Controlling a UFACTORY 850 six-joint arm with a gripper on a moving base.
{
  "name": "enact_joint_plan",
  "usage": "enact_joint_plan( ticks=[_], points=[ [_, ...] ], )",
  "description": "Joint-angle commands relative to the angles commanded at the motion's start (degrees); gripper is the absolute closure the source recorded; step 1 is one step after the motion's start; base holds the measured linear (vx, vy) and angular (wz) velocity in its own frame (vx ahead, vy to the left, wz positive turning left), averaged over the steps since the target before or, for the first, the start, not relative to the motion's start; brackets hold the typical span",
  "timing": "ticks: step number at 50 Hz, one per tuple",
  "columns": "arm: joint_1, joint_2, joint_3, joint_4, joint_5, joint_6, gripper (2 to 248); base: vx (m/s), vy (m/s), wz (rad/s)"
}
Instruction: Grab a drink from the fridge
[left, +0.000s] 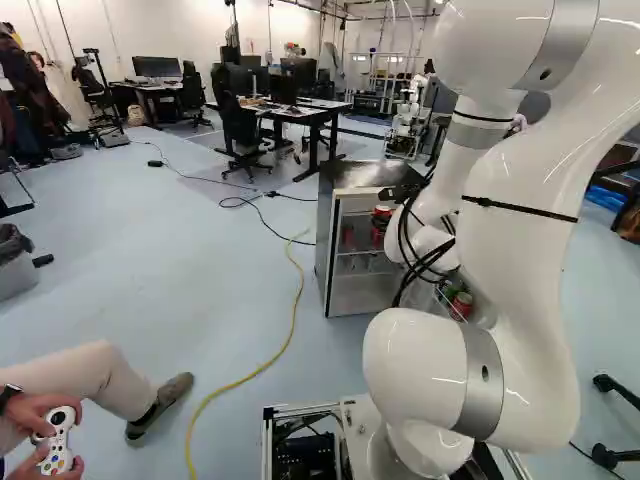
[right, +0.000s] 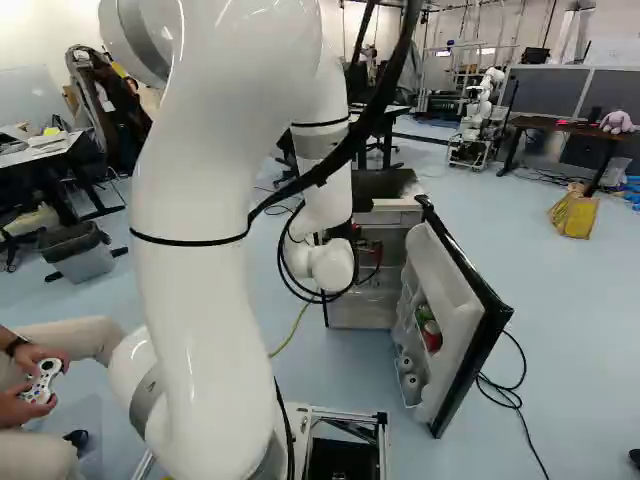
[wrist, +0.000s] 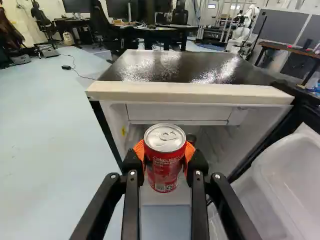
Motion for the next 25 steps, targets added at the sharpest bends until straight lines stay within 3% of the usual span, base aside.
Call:
enact_joint_plan(
  ticks=[25],
  points=[
    [-0.1,3.3,-0.4,0.0,-3.1,0.0,155,0.0,0.0,0.0]
  ],
)
